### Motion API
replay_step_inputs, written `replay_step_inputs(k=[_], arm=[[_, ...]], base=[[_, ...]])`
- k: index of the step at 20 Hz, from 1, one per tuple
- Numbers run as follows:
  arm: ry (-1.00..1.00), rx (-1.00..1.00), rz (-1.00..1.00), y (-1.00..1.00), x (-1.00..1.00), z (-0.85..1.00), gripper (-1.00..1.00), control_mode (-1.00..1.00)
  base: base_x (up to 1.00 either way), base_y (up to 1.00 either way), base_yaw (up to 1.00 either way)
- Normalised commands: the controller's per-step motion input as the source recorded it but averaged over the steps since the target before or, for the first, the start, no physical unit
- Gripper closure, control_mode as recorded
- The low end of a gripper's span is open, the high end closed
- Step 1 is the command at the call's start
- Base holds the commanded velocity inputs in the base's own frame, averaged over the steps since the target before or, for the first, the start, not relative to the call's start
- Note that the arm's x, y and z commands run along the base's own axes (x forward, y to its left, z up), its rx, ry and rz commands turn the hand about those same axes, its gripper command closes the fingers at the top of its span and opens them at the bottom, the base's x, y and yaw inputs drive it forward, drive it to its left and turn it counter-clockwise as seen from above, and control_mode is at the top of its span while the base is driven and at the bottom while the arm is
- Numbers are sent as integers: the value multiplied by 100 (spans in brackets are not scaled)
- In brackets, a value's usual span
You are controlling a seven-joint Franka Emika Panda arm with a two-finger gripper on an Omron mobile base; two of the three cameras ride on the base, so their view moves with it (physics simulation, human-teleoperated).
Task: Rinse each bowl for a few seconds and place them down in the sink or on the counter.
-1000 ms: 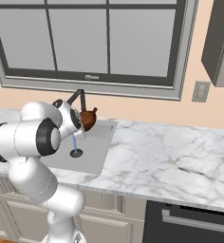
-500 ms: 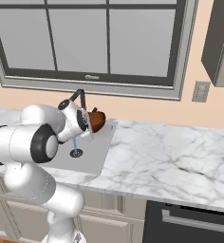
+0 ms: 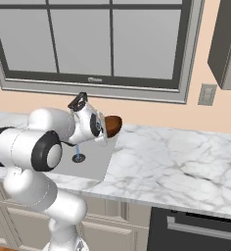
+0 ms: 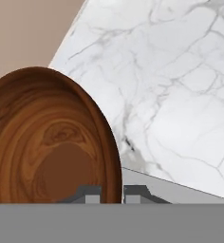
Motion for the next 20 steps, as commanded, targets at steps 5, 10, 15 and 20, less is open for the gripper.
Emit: replay_step_inputs(k=[5,10,15,20], arm=[[7,11,-7,-56,7,1,100,-100],[4,15,-1,-51,4,0,100,-100],[-4,3,0,-25,12,-12,100,-100],[-2,0,0,-18,17,-17,100,-100]], base=[[0,0,0],[0,0,0],[0,0,0],[0,0,0]])
